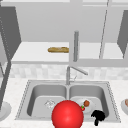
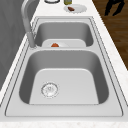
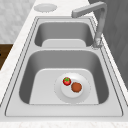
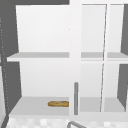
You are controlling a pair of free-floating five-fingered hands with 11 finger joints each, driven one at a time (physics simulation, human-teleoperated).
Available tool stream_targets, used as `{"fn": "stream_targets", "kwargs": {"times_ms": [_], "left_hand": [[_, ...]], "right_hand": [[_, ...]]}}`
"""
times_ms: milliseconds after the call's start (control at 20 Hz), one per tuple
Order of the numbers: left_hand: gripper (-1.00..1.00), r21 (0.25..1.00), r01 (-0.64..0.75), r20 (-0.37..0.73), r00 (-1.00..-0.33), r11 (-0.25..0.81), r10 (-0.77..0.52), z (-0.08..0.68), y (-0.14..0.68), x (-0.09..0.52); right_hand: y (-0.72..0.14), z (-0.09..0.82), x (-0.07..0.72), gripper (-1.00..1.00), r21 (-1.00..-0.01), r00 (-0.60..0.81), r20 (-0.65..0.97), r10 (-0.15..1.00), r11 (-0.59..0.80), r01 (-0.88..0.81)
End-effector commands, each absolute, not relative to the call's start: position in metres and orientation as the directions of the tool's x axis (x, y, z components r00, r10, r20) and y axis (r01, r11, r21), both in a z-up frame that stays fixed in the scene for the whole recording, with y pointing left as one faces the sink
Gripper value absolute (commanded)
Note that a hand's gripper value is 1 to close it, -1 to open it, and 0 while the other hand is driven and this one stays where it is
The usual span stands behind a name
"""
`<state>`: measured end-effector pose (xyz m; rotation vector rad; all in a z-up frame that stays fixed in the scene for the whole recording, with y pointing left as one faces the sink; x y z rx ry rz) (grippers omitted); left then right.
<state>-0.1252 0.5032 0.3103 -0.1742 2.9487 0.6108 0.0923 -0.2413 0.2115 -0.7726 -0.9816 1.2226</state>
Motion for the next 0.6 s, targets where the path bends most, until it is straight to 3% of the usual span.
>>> {"fn": "stream_targets", "kwargs": {"times_ms": [0, 200, 550], "left_hand": [[-1.00, 0.432, -0.133, -0.101, -0.990, 0.892, -0.098, 0.292, 0.487, -0.116], [-1.00, 0.437, -0.127, -0.092, -0.991, 0.890, -0.096, 0.271, 0.469, -0.106], [-1.00, 0.522, -0.086, -0.019, -0.996, 0.849, -0.090, 0.270, 0.463, -0.100]], "right_hand": [[-0.241, 0.212, 0.092, 0.00, -0.897, 0.054, 0.189, 0.980, 0.195, -0.397], [-0.241, 0.212, 0.092, 0.00, -0.897, 0.054, 0.189, 0.980, 0.195, -0.397], [-0.241, 0.212, 0.092, 0.00, -0.897, 0.054, 0.189, 0.980, 0.195, -0.397]]}}
